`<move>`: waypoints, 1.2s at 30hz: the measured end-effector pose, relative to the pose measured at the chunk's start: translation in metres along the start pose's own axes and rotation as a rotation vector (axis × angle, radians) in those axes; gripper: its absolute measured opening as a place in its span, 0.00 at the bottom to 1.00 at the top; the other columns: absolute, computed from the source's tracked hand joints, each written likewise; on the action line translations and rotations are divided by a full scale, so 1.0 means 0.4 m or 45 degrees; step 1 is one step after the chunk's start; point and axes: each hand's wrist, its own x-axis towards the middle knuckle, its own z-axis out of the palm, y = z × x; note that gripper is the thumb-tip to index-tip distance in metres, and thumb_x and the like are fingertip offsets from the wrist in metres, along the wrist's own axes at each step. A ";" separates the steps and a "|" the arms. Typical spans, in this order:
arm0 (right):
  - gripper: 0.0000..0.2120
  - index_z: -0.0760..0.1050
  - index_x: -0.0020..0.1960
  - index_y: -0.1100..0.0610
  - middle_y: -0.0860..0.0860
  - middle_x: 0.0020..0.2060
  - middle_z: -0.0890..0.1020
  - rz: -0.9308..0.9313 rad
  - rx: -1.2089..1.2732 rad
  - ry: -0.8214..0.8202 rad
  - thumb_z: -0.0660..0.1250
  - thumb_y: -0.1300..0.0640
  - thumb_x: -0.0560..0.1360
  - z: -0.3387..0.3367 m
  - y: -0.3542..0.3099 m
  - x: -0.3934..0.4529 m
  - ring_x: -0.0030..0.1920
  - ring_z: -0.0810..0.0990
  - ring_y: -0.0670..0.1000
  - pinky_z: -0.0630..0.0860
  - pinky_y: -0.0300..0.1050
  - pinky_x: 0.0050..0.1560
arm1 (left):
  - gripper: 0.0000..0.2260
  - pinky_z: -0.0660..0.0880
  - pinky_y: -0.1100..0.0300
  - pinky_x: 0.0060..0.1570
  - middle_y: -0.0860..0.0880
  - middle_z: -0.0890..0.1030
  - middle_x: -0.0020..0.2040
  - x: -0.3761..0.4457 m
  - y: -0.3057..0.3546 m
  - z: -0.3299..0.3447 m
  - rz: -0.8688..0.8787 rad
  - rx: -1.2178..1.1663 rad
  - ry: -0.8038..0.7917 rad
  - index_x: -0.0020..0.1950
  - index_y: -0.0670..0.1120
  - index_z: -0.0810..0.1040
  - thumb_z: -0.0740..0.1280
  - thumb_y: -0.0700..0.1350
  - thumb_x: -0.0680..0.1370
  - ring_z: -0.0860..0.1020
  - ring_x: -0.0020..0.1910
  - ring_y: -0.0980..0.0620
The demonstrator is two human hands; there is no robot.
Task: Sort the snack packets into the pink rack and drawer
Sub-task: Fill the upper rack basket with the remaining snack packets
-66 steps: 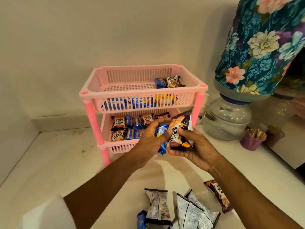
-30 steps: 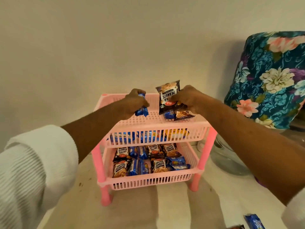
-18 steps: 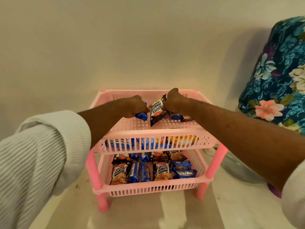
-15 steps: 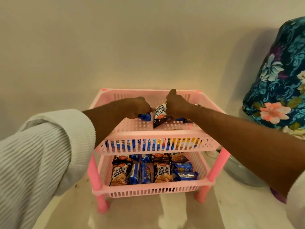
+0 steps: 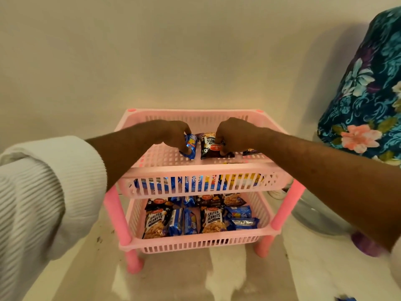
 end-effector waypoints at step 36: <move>0.05 0.81 0.48 0.54 0.47 0.44 0.84 0.358 0.675 0.992 0.71 0.54 0.74 0.227 -0.199 -0.641 0.45 0.80 0.48 0.77 0.47 0.47 | 0.07 0.64 0.71 0.30 0.56 0.73 0.34 -0.558 0.123 0.468 0.703 -0.677 0.709 0.53 0.49 0.79 0.69 0.43 0.76 0.71 0.31 0.62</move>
